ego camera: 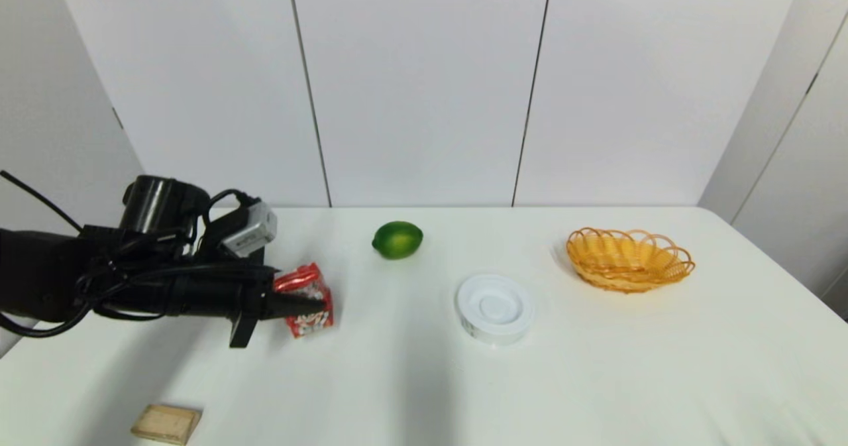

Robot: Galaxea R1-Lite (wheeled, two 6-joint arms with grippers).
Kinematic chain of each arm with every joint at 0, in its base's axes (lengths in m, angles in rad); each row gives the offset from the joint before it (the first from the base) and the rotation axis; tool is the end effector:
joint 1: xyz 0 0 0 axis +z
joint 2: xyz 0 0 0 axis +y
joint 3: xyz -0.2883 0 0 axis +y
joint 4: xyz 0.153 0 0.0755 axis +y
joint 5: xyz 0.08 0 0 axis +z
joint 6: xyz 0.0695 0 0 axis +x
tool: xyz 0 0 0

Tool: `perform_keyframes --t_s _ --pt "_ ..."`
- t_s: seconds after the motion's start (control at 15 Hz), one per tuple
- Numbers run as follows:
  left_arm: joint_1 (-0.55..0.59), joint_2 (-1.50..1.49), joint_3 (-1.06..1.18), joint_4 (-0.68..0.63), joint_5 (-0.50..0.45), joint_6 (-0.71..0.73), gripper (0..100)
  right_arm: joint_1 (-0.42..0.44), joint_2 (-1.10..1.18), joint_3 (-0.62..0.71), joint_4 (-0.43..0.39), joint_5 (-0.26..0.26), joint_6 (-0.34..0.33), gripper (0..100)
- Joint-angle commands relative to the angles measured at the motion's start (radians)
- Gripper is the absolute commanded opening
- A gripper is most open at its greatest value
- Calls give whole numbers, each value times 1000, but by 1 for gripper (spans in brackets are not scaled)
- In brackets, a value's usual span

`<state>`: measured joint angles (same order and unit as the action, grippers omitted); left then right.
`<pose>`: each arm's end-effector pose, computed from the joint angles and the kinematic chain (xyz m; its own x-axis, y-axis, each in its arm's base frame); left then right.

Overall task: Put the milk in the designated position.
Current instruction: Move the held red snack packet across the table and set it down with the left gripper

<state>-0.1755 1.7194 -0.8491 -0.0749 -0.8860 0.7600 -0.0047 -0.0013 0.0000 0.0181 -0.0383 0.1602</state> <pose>0.2720 -0.1029 0.1283 0.3007 -0.8400 -0.4517 0.9514 0.2969 0.0813 0.0140 -0.0027 0.0728 0.9989 -0.0430 -0.0168 0.0451 0.9863 0.1589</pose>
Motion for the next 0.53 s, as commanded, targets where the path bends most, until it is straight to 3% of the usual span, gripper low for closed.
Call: perform_keyframes --t_s 0.07,0.33,0.53 --pt "-183 72 -347 24 186 -212 0 0 1 0 0 0 1 100" --pt "-329 203 -579 17 407 -373 0 0 1 0 0 0 1 100" --pt "-404 305 -679 -77 565 -472 0 0 1 0 0 0 1 100"
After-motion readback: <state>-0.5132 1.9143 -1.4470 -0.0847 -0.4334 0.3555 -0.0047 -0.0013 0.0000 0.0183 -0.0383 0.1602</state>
